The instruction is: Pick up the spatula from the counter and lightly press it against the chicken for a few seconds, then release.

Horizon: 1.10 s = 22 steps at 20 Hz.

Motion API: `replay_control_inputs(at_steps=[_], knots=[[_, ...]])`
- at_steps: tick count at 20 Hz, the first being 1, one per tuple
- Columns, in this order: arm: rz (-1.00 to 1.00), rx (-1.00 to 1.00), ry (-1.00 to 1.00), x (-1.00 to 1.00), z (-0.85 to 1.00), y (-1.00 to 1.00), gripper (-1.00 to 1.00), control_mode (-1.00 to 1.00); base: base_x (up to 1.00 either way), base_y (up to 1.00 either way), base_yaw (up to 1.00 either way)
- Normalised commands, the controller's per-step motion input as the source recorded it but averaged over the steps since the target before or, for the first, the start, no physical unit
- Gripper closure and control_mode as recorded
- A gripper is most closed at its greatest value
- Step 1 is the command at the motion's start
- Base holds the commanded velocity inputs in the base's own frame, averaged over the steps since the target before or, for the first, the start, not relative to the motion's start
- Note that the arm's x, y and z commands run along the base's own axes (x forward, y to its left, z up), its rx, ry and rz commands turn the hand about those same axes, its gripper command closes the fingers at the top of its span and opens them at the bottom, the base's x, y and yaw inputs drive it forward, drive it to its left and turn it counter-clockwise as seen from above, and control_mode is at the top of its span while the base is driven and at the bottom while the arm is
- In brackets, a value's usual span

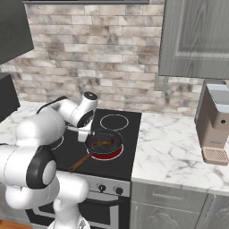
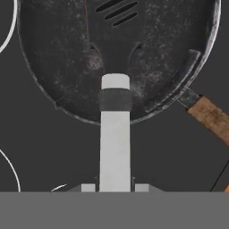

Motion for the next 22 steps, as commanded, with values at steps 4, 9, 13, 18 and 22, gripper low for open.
replay_control_inputs(at_steps=[4,9,13,18,22], knots=[[0.00,0.00,0.00,0.12,-0.06,0.00,1.00,-1.00,0.00,0.00,0.00],[0.00,0.00,0.01,0.09,-0.11,0.00,1.00,-1.00,0.00,0.00,0.00],[0.00,0.00,0.01,0.07,-0.11,0.00,1.00,-1.00,0.00,0.00,0.00],[0.00,0.00,0.01,0.07,-0.10,0.00,1.00,-1.00,0.00,0.00,0.00],[0.00,0.00,0.02,0.02,-0.14,0.00,1.00,-1.00,0.00,0.00,0.00]])
